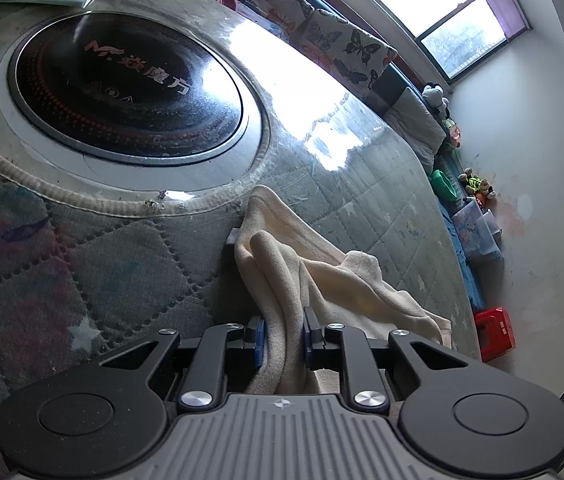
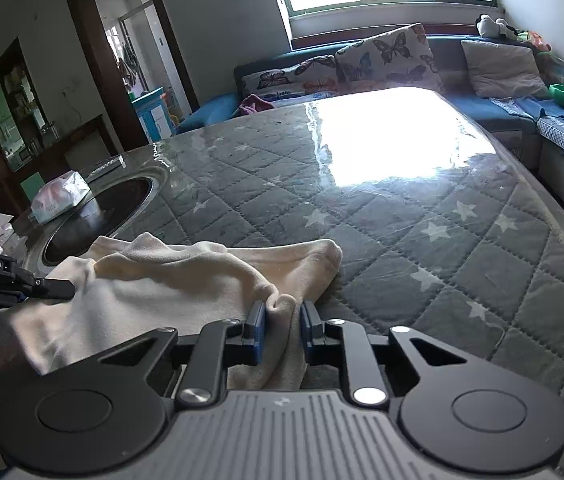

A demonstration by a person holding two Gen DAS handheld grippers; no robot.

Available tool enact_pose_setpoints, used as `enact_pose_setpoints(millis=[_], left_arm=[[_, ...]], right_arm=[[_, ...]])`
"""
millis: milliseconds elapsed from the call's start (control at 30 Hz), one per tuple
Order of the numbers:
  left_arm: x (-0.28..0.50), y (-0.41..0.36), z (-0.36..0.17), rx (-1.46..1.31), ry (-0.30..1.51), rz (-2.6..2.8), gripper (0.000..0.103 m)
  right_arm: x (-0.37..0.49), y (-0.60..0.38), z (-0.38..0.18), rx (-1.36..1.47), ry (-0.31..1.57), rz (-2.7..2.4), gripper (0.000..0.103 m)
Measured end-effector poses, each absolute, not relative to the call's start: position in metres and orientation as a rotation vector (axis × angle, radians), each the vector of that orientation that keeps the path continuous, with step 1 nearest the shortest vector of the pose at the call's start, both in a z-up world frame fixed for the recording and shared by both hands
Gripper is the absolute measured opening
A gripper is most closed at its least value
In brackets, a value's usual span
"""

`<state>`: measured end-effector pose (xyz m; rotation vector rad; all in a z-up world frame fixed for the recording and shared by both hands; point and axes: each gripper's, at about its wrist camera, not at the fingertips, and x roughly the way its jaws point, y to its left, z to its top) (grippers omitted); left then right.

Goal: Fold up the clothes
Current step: 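Grasp the sweatshirt edge with the right tool while the left tool holds its edge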

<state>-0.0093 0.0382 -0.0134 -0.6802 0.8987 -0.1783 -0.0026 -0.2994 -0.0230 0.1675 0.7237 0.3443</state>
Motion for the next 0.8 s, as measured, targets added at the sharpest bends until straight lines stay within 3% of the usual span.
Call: enact_pose_setpoints(millis=[267, 400, 800], left_arm=[[-0.009, 0.037, -0.013, -0.663, 0.898, -0.178, 0.020], [-0.008, 0.033, -0.009, -0.632, 0.895, -0.169, 0.020], [0.009, 0.000, 0.031, -0.500, 0.811, -0.259, 0.018]], right_arm=[[-0.004, -0.306, -0.029, 0.218, 0.724, 0.348, 0.024], [-0.009, -0.301, -0.020, 0.195, 0.689, 0.350, 0.012], [-0.020, -0.297, 0.019, 0.114, 0.570, 0.329, 0.010]])
